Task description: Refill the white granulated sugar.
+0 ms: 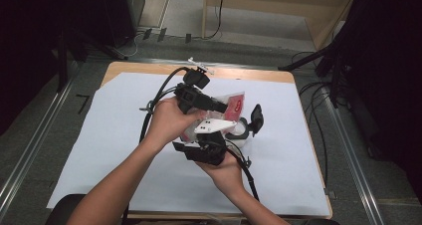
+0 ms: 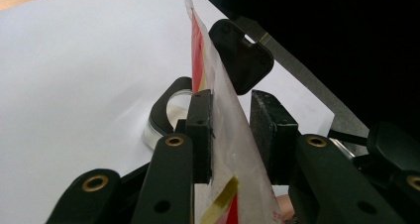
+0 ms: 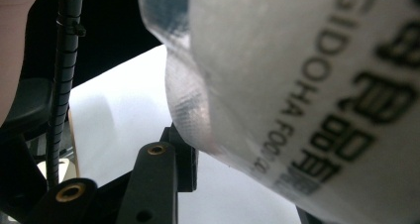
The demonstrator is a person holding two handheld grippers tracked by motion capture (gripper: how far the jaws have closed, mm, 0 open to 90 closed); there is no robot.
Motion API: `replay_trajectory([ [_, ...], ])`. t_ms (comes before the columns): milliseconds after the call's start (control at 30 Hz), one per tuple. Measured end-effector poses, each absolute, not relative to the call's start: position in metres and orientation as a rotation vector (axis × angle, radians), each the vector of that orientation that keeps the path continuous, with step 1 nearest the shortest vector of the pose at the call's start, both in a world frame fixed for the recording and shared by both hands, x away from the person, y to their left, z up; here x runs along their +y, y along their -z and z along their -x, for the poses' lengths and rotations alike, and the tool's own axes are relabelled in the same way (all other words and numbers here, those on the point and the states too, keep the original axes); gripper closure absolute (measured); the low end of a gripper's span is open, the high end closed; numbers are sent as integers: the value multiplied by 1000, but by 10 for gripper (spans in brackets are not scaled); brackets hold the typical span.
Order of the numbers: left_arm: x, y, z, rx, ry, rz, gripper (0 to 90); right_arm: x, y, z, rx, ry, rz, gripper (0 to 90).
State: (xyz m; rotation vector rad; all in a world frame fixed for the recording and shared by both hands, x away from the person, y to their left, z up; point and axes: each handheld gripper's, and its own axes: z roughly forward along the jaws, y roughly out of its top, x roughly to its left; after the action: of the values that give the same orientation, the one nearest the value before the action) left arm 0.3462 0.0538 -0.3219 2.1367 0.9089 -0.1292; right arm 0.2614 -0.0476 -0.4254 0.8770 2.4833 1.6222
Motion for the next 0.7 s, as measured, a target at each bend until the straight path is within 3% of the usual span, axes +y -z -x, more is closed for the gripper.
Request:
replay_trajectory([
  [700,51,324,-346,899,125,-2151,720,-48,429,-262,2469,-1622,-883,637],
])
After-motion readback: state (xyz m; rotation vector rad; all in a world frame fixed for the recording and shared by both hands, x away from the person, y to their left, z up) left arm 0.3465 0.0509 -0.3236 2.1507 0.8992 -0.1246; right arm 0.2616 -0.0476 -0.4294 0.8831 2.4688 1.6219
